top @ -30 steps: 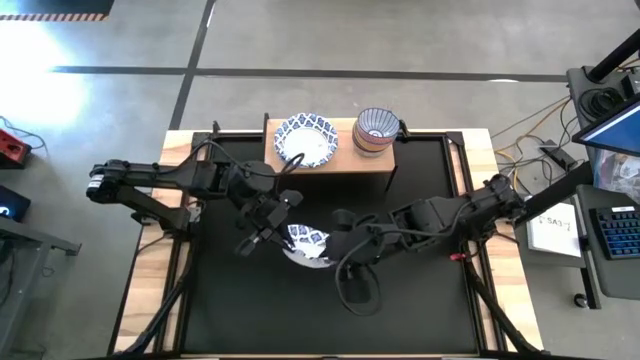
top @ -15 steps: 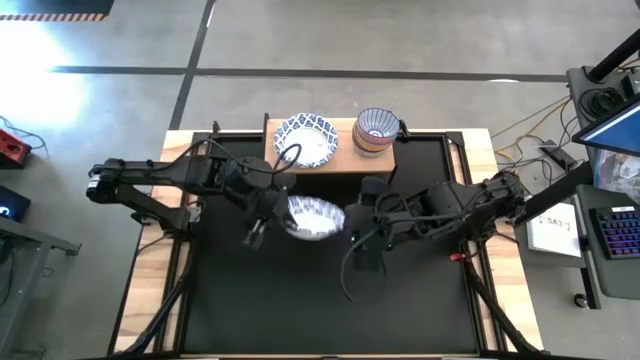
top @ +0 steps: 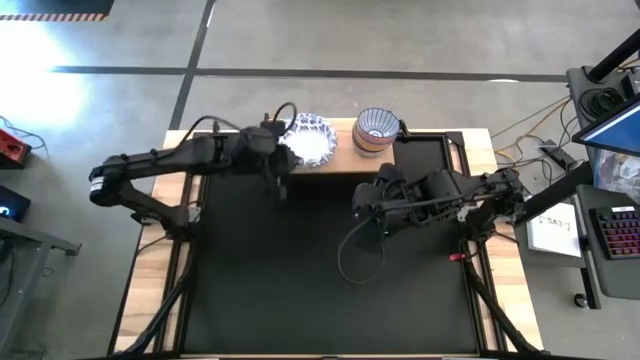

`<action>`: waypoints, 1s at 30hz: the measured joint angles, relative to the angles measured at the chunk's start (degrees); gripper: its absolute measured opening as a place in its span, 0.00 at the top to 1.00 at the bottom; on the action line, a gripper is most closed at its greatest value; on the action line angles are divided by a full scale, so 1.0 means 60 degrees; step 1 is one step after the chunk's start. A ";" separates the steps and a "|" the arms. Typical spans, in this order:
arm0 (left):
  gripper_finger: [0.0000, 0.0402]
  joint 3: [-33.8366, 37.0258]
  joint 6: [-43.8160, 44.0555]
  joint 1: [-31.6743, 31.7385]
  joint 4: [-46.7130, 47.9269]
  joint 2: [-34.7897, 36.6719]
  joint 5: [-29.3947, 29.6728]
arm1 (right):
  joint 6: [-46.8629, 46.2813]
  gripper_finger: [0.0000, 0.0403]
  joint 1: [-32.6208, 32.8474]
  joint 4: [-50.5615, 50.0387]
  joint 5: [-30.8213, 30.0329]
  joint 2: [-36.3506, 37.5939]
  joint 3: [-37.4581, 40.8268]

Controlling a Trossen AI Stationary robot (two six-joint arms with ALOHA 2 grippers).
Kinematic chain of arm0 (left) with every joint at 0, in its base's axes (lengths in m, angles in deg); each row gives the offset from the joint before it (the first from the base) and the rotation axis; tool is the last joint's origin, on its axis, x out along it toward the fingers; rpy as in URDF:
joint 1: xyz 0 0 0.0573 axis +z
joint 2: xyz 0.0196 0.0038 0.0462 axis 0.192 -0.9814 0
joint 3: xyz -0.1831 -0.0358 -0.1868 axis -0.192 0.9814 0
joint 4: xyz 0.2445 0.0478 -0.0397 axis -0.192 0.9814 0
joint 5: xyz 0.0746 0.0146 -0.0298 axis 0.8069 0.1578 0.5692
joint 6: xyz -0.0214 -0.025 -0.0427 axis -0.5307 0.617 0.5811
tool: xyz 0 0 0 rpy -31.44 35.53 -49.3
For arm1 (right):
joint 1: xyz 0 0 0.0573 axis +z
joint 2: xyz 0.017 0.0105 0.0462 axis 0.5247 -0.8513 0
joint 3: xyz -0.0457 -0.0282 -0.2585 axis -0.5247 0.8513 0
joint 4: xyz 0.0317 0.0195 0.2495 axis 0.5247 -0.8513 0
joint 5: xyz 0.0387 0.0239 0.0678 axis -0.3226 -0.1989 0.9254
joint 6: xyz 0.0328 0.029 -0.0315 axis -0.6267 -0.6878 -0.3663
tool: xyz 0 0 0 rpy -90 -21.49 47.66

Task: Place and stack bowls onto a shelf
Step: Stack the white and blue bowl on top of the white and blue bowl on the shelf

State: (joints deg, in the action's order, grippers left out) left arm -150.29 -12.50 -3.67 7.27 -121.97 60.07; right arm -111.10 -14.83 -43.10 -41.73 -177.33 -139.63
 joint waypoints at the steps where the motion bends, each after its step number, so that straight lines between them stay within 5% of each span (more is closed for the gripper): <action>1: 1.00 0.0108 -0.0014 0.0268 -0.0097 -0.0055 0.0005 | 0.0000 0.44 0.0000 0.0012 -0.0026 0.0000 0.0000; 10: 1.00 0.0716 -0.0169 0.1740 -0.0880 -0.0841 -0.0097 | -0.0344 0.44 0.0004 0.0019 -0.0036 0.0000 0.0000; 22: 0.93 0.0625 0.0340 0.1705 -0.0015 -0.1474 -0.0175 | -0.0419 0.44 0.0004 0.0013 -0.0035 0.0000 0.0004; 30: 0.78 0.0622 0.0934 0.1651 0.0354 -0.1402 -0.0709 | -0.0412 0.44 0.0004 0.0012 -0.0031 0.0000 0.0007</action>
State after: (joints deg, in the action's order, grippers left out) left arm -146.56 -6.90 6.24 9.40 -130.38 55.82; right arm -113.57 -14.81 -43.03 -41.92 -177.33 -139.58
